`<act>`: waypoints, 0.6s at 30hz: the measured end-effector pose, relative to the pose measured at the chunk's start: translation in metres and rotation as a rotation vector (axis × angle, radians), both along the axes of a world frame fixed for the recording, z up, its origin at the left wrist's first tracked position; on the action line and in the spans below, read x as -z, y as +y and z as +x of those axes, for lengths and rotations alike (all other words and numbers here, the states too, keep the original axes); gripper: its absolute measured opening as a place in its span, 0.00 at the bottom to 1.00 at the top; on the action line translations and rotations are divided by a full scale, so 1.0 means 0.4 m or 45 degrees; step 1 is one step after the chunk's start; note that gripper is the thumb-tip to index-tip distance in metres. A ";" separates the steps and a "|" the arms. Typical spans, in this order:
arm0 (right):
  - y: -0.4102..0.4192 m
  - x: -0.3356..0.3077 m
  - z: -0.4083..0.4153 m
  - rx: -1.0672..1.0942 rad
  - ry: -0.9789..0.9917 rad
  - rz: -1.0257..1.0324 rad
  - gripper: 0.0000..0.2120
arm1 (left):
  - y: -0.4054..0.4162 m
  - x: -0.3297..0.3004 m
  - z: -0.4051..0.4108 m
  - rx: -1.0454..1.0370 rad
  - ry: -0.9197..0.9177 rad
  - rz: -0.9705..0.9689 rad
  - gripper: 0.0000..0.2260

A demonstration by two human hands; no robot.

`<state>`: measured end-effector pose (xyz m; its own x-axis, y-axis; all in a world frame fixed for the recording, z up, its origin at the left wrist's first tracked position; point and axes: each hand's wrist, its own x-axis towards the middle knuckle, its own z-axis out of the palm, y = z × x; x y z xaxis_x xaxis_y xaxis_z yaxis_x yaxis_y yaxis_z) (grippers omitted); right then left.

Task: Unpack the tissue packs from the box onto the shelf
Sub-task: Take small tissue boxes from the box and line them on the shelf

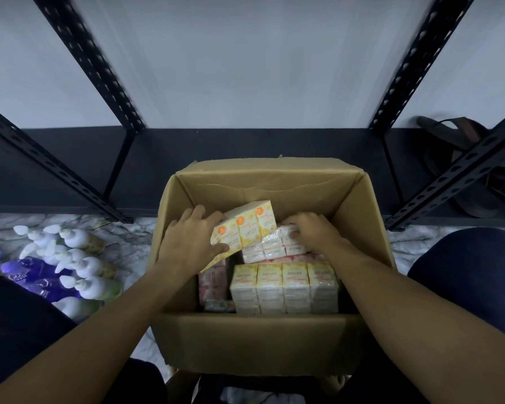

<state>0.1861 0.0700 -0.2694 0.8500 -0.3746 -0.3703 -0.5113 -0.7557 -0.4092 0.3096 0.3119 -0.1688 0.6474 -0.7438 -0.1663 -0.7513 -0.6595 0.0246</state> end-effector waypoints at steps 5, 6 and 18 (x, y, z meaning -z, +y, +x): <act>0.004 0.011 0.004 0.024 -0.052 -0.022 0.15 | 0.000 0.002 -0.010 0.010 -0.046 -0.010 0.28; 0.004 0.012 0.003 0.019 -0.064 -0.046 0.15 | 0.001 0.002 -0.012 0.015 -0.064 -0.011 0.28; 0.005 -0.003 -0.011 0.061 -0.155 -0.055 0.10 | 0.010 -0.020 -0.001 0.068 -0.193 -0.122 0.26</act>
